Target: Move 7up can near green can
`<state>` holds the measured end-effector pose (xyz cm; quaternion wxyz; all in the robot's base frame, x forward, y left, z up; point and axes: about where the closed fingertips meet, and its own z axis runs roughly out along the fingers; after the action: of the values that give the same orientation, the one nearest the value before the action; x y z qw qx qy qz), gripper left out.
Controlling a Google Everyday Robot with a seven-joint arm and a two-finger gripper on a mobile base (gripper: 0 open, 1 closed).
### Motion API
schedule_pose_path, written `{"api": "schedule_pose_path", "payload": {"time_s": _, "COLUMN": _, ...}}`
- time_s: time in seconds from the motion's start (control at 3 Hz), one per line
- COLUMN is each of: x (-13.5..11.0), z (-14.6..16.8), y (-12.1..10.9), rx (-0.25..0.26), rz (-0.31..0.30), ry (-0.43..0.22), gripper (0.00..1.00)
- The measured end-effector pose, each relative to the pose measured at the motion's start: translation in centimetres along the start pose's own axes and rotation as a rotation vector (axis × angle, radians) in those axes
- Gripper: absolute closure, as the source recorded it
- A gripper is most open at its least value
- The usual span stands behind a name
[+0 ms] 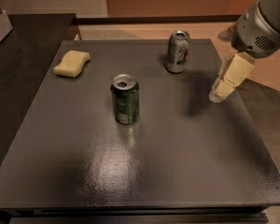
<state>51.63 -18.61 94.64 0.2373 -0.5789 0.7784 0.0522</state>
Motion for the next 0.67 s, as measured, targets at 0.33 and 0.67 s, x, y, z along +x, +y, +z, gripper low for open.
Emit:
{"api": "schedule_pose_path", "payload": {"time_s": 0.33, "x": -0.3, "z": 1.2, "y": -3.4, "rx": 0.035, "rz": 0.081, "ry": -0.054, "gripper": 0.00}}
{"api": "schedule_pose_path", "payload": {"time_s": 0.67, "x": -0.4, "z": 2.6, "y": -6.6, "rx": 0.057, "rz": 0.171, "ry": -0.101, "gripper": 0.00}}
